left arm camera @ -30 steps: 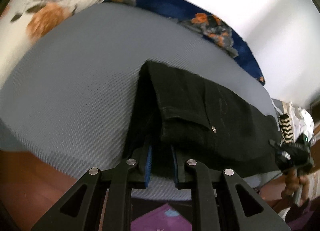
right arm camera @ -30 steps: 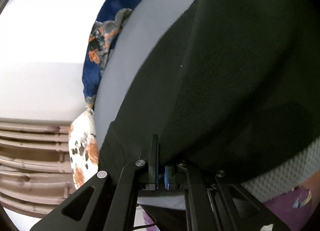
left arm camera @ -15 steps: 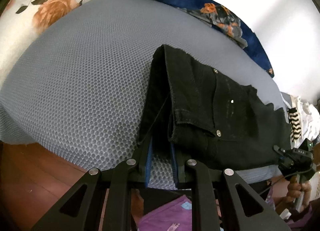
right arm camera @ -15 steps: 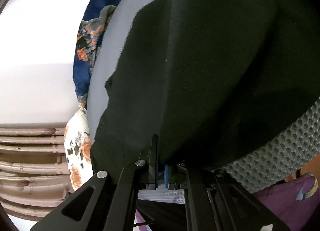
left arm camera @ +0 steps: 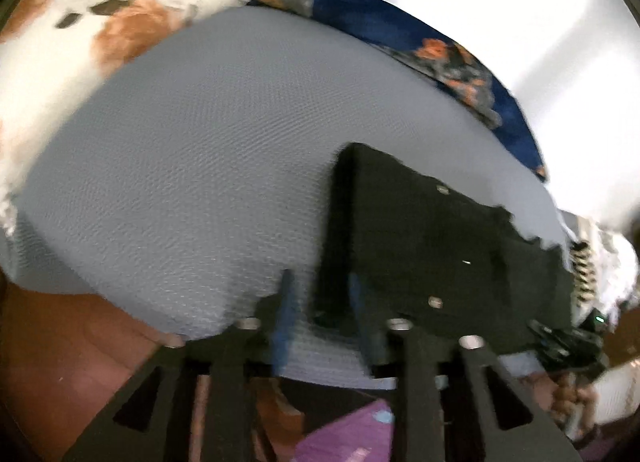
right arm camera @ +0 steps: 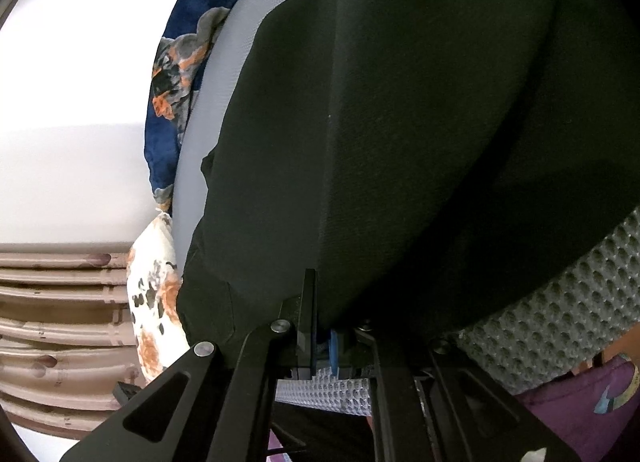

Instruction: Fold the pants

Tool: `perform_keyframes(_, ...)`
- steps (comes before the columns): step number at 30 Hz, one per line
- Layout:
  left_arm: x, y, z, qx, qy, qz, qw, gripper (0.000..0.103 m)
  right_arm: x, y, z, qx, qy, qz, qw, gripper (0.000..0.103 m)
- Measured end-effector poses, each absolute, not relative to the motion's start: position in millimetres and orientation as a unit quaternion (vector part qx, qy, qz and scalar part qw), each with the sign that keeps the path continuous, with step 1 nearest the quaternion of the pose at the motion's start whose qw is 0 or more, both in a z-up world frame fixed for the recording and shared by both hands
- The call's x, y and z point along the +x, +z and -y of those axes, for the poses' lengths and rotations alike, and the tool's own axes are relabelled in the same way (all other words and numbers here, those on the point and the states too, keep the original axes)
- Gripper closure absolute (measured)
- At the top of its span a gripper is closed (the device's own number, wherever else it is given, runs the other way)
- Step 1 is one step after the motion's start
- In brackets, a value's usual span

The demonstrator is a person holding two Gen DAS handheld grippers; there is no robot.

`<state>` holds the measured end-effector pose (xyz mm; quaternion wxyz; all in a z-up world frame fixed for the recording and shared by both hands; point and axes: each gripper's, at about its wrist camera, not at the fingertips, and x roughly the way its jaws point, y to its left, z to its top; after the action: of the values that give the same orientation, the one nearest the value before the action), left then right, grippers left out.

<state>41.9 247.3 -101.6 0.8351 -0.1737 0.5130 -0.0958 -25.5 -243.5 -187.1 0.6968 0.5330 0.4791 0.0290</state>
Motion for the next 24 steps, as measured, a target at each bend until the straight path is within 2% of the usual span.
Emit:
perform_keyframes(1,46.4,-100.4,-242.8,-0.177,-0.111,-0.520,0.828,0.042,-25.4,-187.0,243.1,0.532,0.030,-0.479,0.698,0.096)
perform_keyframes(2,51.9,-99.1,-238.0,-0.176,-0.123,-0.522,0.825,0.039,-25.3,-186.9,242.7,0.531,0.030,-0.480,0.698,0.096)
perform_keyframes(11,112.8,-122.8,-216.6,-0.135,-0.141,-0.555,0.808,0.041,-23.1,-187.8,239.4,0.530,0.037,-0.483,0.696,0.096)
perform_keyframes(12,119.1,-126.4,-209.3,-0.111,-0.139,-0.554,0.814,0.051,-22.7,-188.1,239.1,0.530,0.038,-0.482,0.697,0.096)
perform_keyframes(13,124.8,-129.0,-203.2,-0.098,-0.144,-0.554,0.814,0.075,-22.8,-188.5,239.0,0.530,0.040,-0.481,0.697,0.096)
perform_keyframes(17,139.1,-128.5,-191.2,-0.074,-0.135,-0.542,0.826,0.077,-23.7,-189.2,238.9,0.544,0.053,-0.464,0.697,0.096)
perform_keyframes(20,139.9,-122.1,-191.4,-0.060,-0.127,-0.518,0.843,0.077,-22.4,-191.8,237.4,0.537,0.055,-0.464,0.703,0.096)
perform_keyframes(23,134.1,-132.3,-192.3,-0.047,-0.121,-0.523,0.842,0.070,-23.3,-197.5,239.2,0.546,0.062,-0.460,0.698,0.097)
perform_keyframes(24,130.2,-132.0,-194.1,-0.044,-0.113,-0.522,0.845,0.058,-23.4,-197.8,240.1,0.548,0.067,-0.457,0.697,0.097)
